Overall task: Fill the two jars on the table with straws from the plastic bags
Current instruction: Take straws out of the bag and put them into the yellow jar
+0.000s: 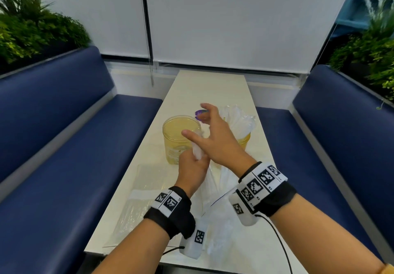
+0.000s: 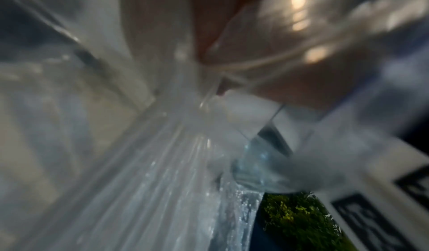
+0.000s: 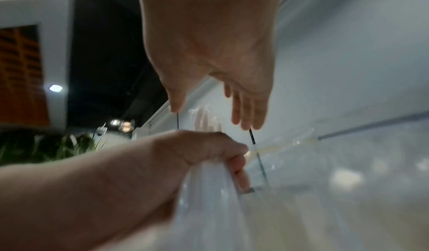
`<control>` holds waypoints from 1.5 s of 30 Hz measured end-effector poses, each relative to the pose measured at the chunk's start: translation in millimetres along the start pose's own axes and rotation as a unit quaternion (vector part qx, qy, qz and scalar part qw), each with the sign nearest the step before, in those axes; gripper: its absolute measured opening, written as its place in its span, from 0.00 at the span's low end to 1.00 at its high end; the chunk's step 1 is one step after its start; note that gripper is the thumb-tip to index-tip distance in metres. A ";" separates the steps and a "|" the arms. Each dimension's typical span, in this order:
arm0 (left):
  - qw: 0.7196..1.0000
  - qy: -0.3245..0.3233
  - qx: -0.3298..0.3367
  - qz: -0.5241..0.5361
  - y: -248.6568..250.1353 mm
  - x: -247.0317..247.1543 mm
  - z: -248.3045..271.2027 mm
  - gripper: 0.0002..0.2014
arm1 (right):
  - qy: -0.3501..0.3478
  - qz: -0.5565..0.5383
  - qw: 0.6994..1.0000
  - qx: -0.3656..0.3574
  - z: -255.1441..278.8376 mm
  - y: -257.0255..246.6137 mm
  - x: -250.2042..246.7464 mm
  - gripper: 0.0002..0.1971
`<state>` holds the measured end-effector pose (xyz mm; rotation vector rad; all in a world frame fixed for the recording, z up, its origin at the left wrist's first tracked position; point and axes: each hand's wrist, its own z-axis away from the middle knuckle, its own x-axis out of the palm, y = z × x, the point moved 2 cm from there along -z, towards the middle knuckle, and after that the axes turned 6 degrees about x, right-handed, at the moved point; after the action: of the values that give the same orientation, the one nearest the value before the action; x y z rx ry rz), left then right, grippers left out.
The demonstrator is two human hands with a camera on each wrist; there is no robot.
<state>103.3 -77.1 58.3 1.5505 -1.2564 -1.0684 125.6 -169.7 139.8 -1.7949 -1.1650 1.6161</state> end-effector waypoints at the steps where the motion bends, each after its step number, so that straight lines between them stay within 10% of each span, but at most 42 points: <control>1: 1.000 0.005 0.000 0.000 1.7 0.9 -1.6 0.14 | 0.014 0.005 1.000 0.028 1.4 2.5 0.1 0.40; 10: 0.998 0.027 -0.052 0.032 3.6 0.4 0.7 0.07 | -0.049 0.032 0.998 0.002 7.9 24.0 29.5 0.13; 17: 0.997 -0.030 -0.067 0.018 -2.8 -4.6 16.4 0.07 | 0.058 -0.115 0.992 -0.012 -9.7 -11.1 11.3 0.18; 29: 0.994 -0.026 -0.043 -0.093 -12.1 -22.1 8.8 0.08 | 0.239 -0.397 0.882 -0.091 -78.9 -55.5 -101.3 0.11; 45: 0.995 -0.007 -0.050 -0.082 -18.7 -35.6 -19.2 0.04 | 0.254 -0.165 0.953 0.033 -142.7 92.4 -44.2 0.14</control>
<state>121.9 -37.6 49.3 1.5923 -1.0834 -1.2298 290.5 -227.2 121.3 -1.7169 -1.0758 0.9174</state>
